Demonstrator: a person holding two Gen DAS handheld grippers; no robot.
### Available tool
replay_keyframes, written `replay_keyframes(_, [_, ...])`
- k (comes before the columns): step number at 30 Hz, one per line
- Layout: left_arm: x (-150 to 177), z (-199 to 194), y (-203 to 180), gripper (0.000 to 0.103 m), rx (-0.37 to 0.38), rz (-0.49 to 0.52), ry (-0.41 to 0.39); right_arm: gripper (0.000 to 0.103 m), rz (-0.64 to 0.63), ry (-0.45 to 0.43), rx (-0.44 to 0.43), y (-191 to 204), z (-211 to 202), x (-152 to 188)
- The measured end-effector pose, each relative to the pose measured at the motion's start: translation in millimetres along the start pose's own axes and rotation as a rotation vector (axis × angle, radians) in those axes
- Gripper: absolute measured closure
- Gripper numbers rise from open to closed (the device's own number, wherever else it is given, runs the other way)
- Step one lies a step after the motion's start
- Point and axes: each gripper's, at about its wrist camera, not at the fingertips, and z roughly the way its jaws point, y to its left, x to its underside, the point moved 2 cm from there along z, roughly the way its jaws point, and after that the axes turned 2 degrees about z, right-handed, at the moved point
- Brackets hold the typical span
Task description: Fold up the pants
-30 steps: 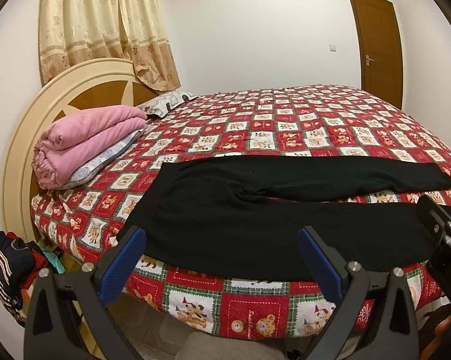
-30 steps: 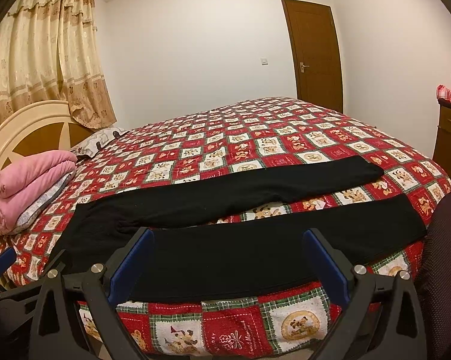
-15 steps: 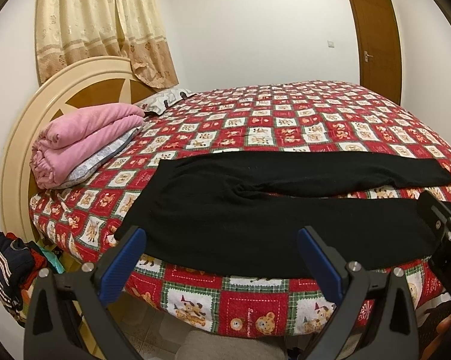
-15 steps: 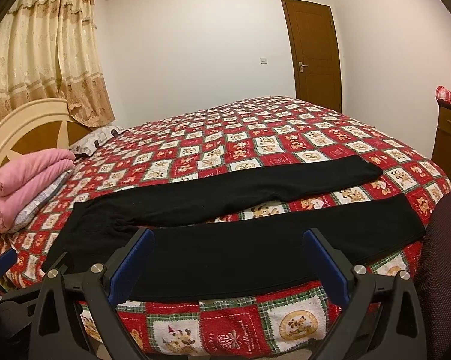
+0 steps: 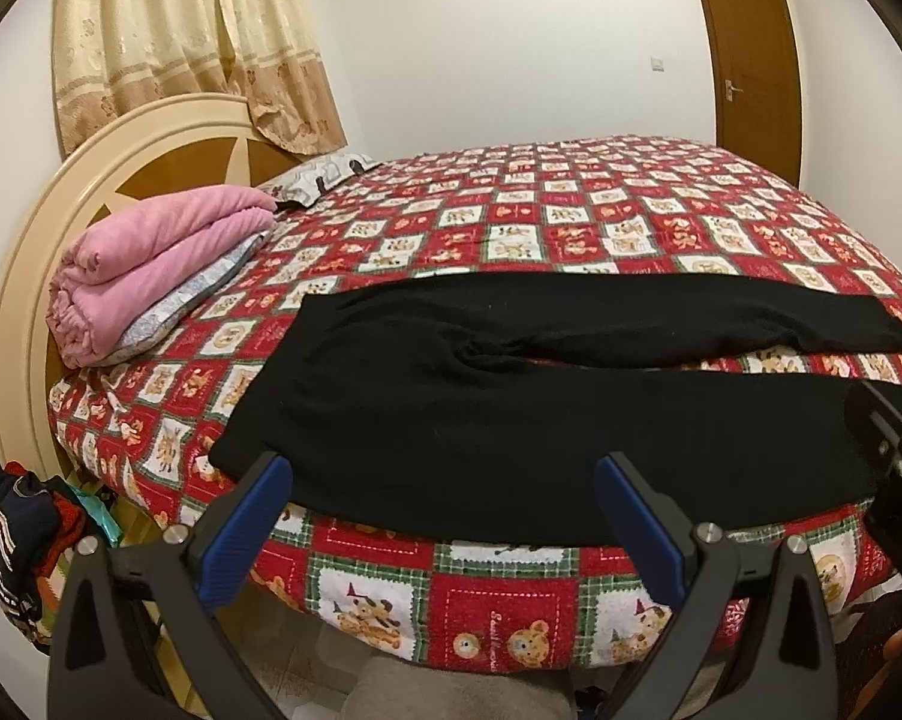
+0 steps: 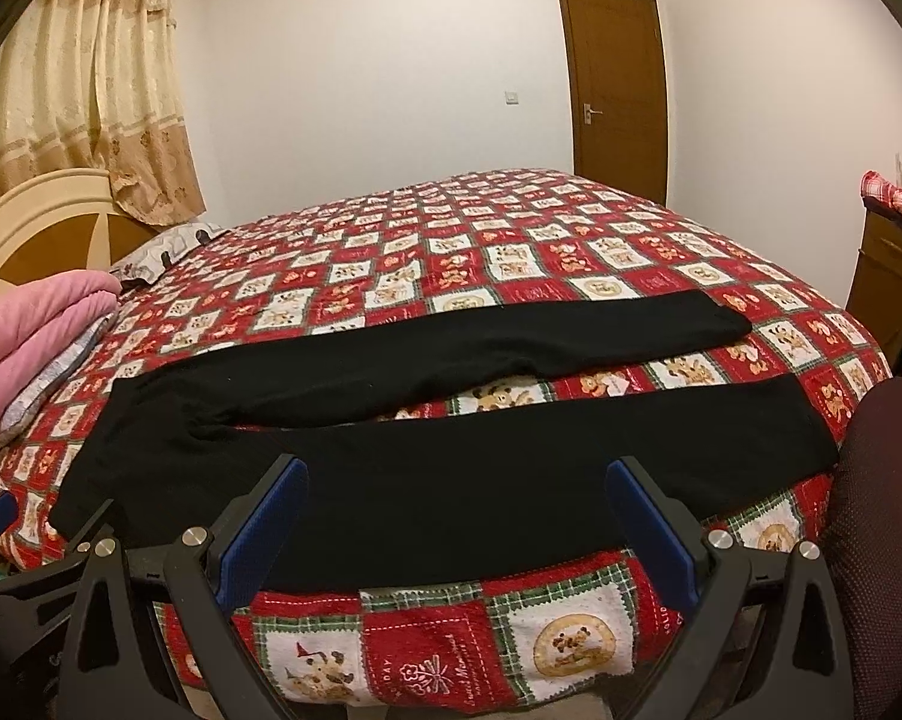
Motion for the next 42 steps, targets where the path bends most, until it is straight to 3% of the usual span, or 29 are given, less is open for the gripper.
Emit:
replay_keyframes(24, [-13, 53, -1, 0.0, 0.033, 0.056, 0.053, 0.003, -0.028, 0.068, 0.035, -4, 43, -7])
replay_keyframes(29, [-25, 86, 37, 0.0, 0.042, 0.053, 0.09, 0.003, -0.079, 0.082, -0.013, -5, 65, -18])
replay_keyframes(36, [-72, 148, 114, 0.0, -0.048, 0.032, 0.102, 0.003, -0.097, 0.118, -0.069, 1, 98, -32])
replay_keyframes(42, [-104, 236, 159, 0.0, 0.009, -0.041, 0.179, 0.003, -0.161, 0.135, -0.127, 25, 116, -36])
